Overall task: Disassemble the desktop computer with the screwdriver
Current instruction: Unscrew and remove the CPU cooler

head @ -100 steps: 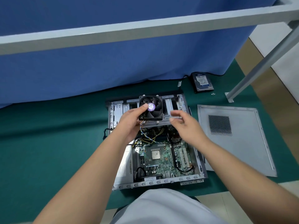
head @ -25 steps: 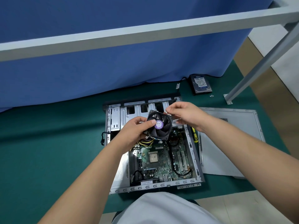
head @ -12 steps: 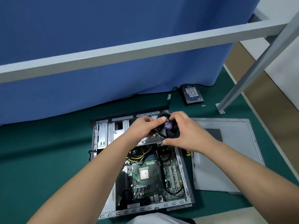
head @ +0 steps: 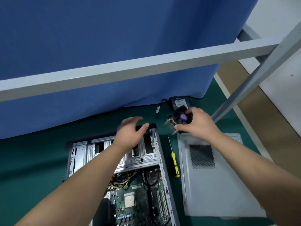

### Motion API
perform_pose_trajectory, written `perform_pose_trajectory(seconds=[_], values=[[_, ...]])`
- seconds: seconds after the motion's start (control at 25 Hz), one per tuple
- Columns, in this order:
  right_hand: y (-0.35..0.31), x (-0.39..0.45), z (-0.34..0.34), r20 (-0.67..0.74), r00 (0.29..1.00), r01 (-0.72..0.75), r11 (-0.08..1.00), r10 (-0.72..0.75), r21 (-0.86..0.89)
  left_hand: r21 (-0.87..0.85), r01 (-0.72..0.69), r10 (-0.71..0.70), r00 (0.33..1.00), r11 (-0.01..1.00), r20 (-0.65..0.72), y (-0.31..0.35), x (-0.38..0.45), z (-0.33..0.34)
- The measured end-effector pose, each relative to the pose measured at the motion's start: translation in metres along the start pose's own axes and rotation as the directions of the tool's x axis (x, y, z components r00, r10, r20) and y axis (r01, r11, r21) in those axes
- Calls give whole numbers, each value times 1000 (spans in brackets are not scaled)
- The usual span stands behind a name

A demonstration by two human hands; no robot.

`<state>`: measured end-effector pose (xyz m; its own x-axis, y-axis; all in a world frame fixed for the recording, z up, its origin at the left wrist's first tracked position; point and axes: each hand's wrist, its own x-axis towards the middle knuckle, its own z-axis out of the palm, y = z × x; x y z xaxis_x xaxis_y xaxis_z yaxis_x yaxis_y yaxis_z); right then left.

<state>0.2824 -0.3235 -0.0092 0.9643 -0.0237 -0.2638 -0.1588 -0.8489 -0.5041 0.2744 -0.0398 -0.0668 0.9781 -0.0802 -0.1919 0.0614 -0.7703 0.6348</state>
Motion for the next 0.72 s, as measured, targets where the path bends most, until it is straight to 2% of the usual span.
perform_pose_trajectory(seconds=[0.12, 0.24, 0.44, 0.72], values=[[16, 54, -1, -11, 986, -168, 986, 168, -7, 325, -17, -1, 998, 945, 56, -28, 6, 14], [25, 102, 6, 33, 951, -306, 952, 307, -16, 505, -23, 44, 999, 863, -30, -40, 0, 33], [37, 160, 23, -1, 947, -320, 947, 320, 11, 544, -34, 148, 975, 838, -166, -46, -2, 44], [33, 190, 49, -79, 905, -416, 909, 417, 24, 557, -36, 173, 965, 830, -196, -47, -3, 49]])
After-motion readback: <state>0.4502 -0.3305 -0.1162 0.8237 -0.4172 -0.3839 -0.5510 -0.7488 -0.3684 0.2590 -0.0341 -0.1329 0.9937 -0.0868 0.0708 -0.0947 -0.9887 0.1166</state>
